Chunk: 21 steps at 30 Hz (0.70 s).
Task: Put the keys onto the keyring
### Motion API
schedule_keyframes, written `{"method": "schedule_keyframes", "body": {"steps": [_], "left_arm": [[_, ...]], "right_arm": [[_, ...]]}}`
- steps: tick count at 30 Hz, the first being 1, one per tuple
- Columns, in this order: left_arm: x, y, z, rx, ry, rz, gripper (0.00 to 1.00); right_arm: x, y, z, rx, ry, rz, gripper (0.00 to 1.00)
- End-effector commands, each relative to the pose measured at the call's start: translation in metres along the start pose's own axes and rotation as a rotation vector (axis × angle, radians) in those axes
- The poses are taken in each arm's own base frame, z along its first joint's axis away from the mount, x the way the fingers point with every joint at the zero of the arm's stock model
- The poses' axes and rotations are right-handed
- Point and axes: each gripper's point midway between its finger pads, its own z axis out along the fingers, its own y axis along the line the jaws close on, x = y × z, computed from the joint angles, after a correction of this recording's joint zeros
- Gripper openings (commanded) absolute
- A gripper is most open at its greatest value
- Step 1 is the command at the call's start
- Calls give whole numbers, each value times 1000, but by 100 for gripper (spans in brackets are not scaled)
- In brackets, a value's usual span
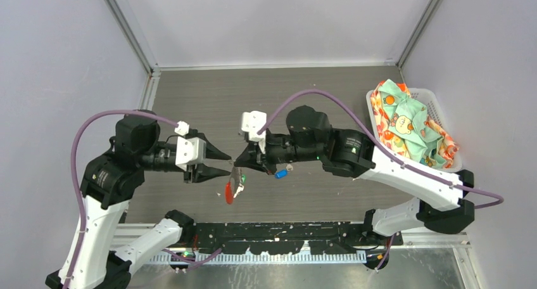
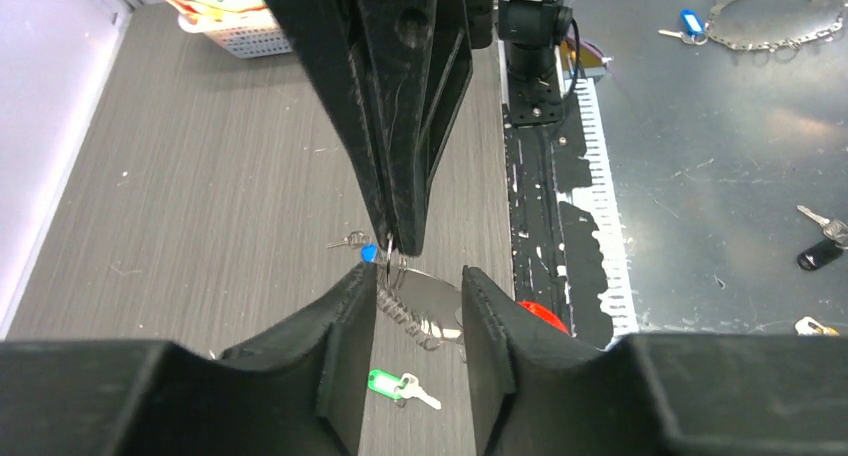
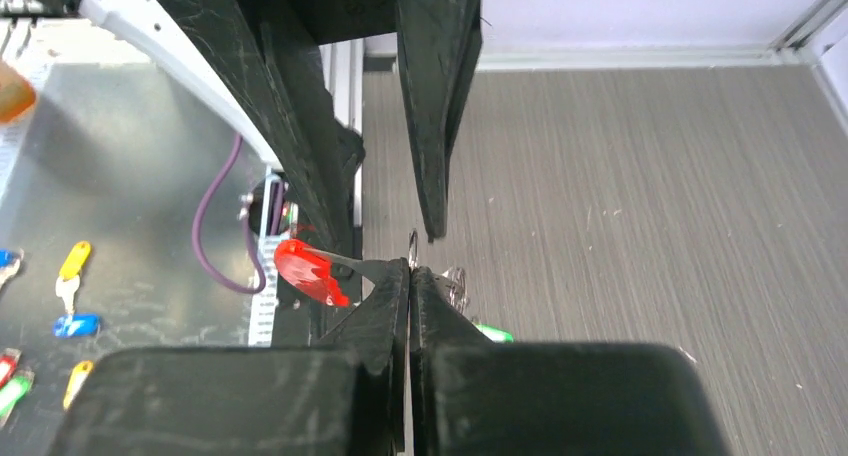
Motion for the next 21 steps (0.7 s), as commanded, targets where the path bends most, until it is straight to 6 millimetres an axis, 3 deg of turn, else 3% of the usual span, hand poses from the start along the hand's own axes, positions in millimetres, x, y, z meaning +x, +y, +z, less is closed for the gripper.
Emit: {"method": "schedule_keyframes", "body": {"steps": [1, 7, 16, 21], "left_arm": [[-12, 4, -6, -69, -40, 2, 40], [-7, 0, -7, -88, -36, -45, 26], [-20, 6, -1, -78, -102, -85, 22], [-31, -1, -1, -45, -143, -119, 22]], "right_arm": [[-65, -5, -32, 82, -329, -7, 1], [-77, 2, -43, 63, -522, 55, 1], [-71, 8, -40, 25, -607, 127, 1], [-66, 8, -37, 23, -614, 141, 1]]}}
